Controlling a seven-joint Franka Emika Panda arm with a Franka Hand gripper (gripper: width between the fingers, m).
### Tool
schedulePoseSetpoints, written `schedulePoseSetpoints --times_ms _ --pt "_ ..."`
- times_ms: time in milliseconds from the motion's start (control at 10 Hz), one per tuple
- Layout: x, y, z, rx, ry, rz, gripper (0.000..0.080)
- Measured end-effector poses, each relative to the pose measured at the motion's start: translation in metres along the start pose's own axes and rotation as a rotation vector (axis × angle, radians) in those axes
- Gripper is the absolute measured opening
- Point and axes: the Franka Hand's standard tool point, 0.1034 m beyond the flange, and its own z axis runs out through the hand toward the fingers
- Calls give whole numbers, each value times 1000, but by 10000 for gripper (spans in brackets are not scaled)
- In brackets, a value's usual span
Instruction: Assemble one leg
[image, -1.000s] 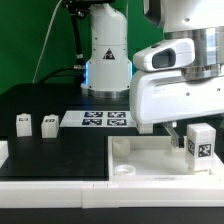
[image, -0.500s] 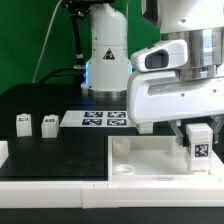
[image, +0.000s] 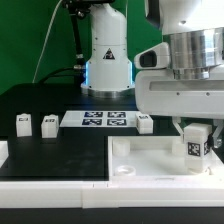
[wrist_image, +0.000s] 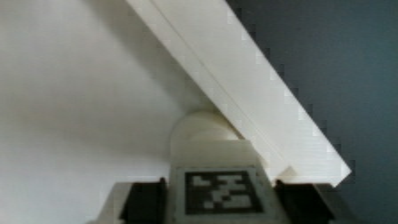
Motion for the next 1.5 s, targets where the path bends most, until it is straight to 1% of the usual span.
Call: schedulePoseSetpoints --times_ms 100,400,600,700,800,900,1000,1100,1300,1400,1500 --pt "-4 -2 1 -6 -2 125 292" --pt "-6 -5 3 9 -11 416 292" --pt "-7 -6 3 12 -16 448 292" --pt "-7 -6 3 13 -16 390 388" --pt "-7 -6 3 13 -16 387 536" --pt "-6 -4 3 9 -12 215 536" --pt "-5 -4 3 2 -6 41 629" --pt "-9 -4 4 -31 -1 -103 629" --pt "-7 0 4 -59 1 -406 648" --pt "-7 0 3 -71 0 -506 648" --pt "-7 0 0 -111 -23 -684 648"
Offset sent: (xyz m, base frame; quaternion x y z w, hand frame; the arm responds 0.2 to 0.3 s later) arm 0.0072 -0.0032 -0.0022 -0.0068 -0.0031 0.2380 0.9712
